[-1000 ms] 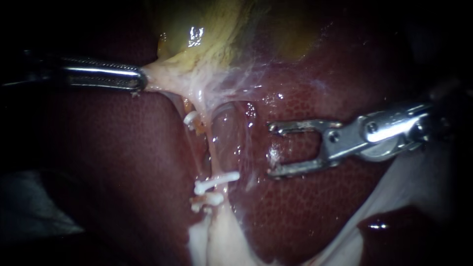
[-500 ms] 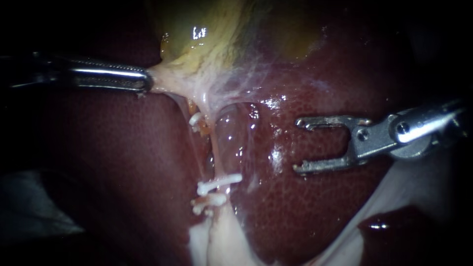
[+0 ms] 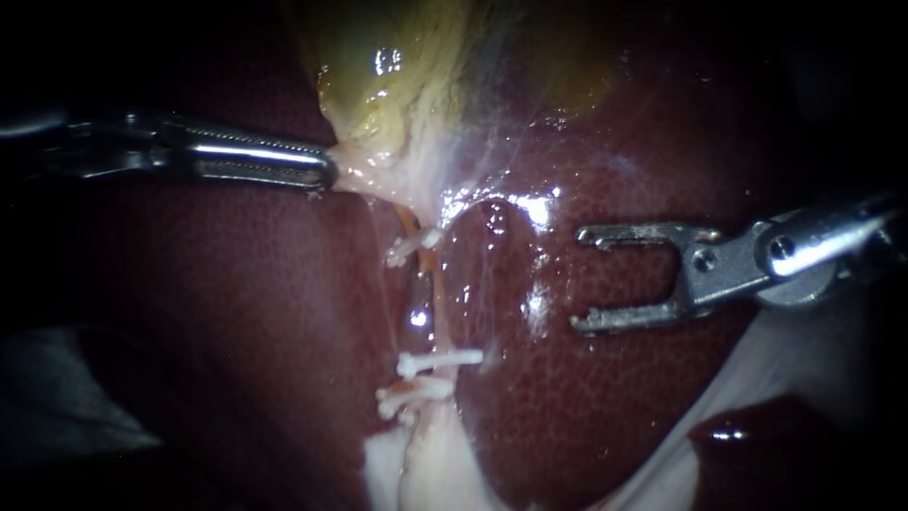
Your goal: Going back first clip right tube
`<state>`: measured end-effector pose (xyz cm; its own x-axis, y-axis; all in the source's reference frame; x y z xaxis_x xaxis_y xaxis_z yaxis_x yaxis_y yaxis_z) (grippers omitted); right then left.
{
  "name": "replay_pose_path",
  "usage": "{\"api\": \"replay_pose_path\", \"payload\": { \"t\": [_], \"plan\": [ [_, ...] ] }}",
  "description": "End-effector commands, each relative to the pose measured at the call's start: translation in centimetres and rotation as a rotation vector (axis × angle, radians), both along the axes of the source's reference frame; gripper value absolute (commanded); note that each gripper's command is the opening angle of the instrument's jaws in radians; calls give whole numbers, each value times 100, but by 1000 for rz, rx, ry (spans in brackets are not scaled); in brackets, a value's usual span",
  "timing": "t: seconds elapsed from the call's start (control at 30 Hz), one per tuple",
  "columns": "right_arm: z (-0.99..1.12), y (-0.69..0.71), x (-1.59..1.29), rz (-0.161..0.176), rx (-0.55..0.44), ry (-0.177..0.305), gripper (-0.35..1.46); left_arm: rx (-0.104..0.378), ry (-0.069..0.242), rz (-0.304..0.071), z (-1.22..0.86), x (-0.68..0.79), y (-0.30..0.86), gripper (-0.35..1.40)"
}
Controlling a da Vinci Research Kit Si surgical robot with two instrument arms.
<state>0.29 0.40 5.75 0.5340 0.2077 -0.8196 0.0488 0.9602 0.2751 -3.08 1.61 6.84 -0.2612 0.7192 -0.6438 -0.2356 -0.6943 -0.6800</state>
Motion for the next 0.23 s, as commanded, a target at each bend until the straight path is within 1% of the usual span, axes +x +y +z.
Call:
{"api": "replay_pose_path", "payload": {
  "t": [0.03,0.23],
  "plan": [
    [0,0,0,-2,1,1,50,0,2,0,0,0,0,-35],
    [0,0,0,-8,6,5,50,0,2,0,-1,1,0,-35]
  ]
}}
